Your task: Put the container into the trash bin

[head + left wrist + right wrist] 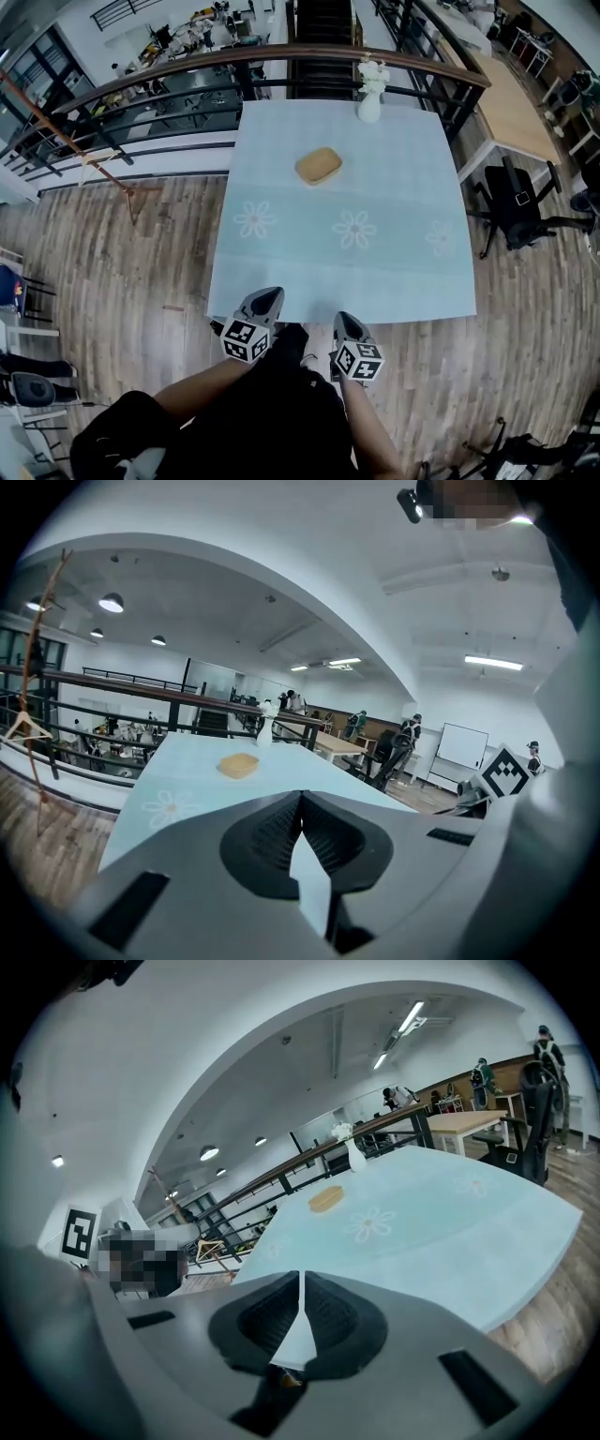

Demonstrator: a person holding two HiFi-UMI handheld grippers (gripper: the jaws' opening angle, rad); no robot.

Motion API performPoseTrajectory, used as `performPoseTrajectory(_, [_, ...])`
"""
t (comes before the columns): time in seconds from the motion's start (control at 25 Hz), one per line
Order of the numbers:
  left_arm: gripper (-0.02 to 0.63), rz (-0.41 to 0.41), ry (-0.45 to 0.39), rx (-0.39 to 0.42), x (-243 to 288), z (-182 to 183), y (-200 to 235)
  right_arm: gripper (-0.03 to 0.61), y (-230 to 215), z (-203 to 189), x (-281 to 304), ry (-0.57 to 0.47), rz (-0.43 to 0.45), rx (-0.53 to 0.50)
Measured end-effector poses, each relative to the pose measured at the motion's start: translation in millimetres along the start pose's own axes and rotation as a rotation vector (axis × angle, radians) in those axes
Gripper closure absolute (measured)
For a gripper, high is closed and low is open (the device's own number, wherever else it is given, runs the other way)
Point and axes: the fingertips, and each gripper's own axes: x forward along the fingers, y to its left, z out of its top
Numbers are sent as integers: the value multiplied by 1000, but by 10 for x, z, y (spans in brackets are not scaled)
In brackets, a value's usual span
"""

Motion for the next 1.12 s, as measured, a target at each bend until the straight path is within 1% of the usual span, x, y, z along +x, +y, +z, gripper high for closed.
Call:
performPoseTrajectory(0.08, [600, 1, -20, 22, 162, 128, 111, 540, -46, 178, 204, 19, -11, -15])
performPoseTrajectory(0.16, [600, -2, -47, 46, 269, 257, 213, 540, -63, 353, 441, 46, -23, -53])
performPoseTrajectory(0.24, [600, 3, -58, 30, 359, 318, 328, 540, -72, 512, 707, 75, -31, -107])
performPoseTrajectory(0.36, [600, 12, -72, -12, 505, 395, 558, 540, -64, 734, 1139, 92, -34, -145])
performPoseTrajectory(0.44, [600, 6, -91, -32, 613, 462, 691, 538, -71, 884, 1414, 87, -33, -131])
performPoseTrajectory(0.6, [600, -13, -139, -50, 792, 645, 864, 538, -115, 1208, 1921, 56, -20, -3])
performPoseTrajectory(0.68, [600, -7, -149, -59, 861, 730, 889, 538, -187, 1368, 2133, 45, -33, 30])
performPoseTrajectory(0.76, [600, 5, -147, -67, 908, 761, 918, 537, -238, 1511, 2336, 33, -53, 8])
performPoseTrajectory(0.84, [600, 20, -139, -77, 969, 720, 962, 538, -275, 1623, 2539, 20, -66, -54])
performPoseTrajectory(0.92, [600, 42, -127, -95, 1053, 651, 1014, 537, -341, 1700, 2733, 19, -73, -92])
performPoseTrajectory(1.0, [600, 74, -118, -106, 1135, 643, 1100, 537, -390, 1780, 2959, 24, -68, -85])
performPoseTrajectory(1.12, [600, 110, -116, -117, 1200, 687, 1169, 532, -468, 1862, 3256, 29, -57, -26])
